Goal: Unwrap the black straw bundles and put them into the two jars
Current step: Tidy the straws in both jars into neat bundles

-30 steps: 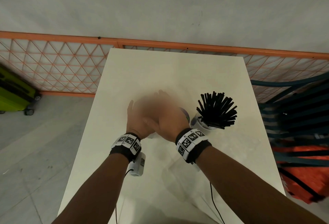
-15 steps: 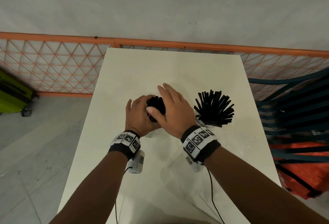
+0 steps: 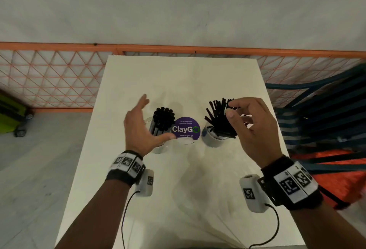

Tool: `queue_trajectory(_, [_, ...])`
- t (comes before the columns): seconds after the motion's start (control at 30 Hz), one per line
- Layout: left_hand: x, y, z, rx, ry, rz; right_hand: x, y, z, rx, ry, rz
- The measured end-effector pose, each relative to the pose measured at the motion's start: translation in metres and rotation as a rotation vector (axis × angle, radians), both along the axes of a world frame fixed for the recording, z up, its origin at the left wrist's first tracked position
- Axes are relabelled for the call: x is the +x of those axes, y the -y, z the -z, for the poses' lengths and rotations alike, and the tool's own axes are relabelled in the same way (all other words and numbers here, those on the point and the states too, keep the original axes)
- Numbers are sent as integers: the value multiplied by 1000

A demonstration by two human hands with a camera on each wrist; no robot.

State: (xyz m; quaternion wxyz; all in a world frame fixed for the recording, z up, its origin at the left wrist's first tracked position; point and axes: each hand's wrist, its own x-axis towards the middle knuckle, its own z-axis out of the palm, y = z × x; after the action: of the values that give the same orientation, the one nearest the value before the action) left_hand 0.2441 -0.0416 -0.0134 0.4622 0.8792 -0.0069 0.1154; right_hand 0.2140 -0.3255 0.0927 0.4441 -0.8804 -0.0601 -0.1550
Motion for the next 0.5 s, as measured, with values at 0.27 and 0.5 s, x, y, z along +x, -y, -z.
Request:
queue_trajectory(0.27, [-86,72,-20,19,-2,344,-9,78,45,-186,-165,129])
queue_trajectory(0.5, [-21,121,35,85,-502,310,9,111,87,-528,-646,-63])
